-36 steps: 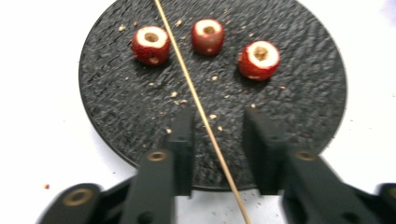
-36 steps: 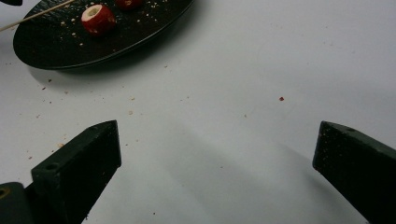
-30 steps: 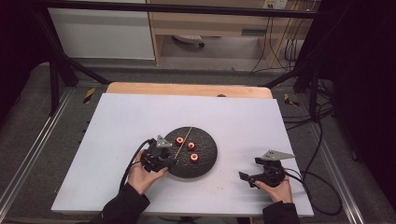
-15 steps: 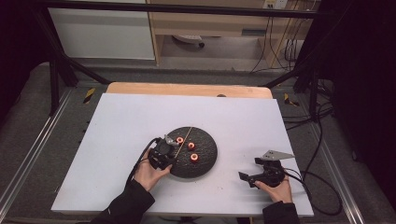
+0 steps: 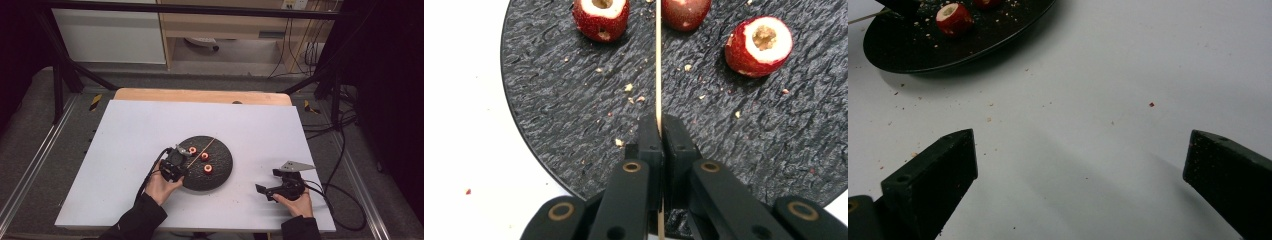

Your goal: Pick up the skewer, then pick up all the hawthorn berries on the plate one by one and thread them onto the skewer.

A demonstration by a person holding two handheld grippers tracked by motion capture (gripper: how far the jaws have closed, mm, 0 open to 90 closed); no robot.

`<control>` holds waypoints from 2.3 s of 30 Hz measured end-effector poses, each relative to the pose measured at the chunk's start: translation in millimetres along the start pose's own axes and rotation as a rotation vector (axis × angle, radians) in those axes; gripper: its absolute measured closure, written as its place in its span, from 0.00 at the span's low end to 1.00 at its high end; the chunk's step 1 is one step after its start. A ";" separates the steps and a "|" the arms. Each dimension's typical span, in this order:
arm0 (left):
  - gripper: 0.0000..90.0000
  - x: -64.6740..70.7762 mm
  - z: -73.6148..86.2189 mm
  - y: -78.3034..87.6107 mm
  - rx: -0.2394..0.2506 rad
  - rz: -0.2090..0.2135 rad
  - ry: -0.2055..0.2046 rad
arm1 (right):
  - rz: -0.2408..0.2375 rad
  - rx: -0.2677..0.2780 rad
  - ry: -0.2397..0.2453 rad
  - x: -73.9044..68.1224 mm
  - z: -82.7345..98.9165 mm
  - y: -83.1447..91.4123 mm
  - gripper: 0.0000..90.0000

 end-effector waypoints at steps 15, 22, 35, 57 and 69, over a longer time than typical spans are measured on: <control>0.98 -7.5 1.9 29.4 0.164 0.088 -0.011 | 0.009 -0.004 -0.002 0.9 0.6 -0.1 0.02; 0.98 -21.7 14.9 45.3 0.236 0.116 0.008 | 0.009 -0.002 -0.004 0.4 1.0 -1.0 0.01; 0.98 -43.4 53.5 68.1 0.312 0.153 0.009 | 0.010 -0.010 -0.017 -6.5 -3.4 -4.1 0.01; 0.98 -53.6 75.9 82.4 0.370 0.191 0.011 | 0.024 -0.049 0.009 -38.2 -37.4 -33.2 0.00; 0.98 -54.0 77.6 81.7 0.376 0.201 0.025 | -0.003 -0.054 0.046 -67.6 -63.5 -64.6 0.01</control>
Point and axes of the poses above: each handheld gripper's, and its own axes: y roughly backward along the jaws, z roughly out of its underside, x roughly to its right, the point moved 9 cm from there along -y, roughly forward along the jaws, and after that the axes turned 10 degrees about x, right-handed, at the moved point
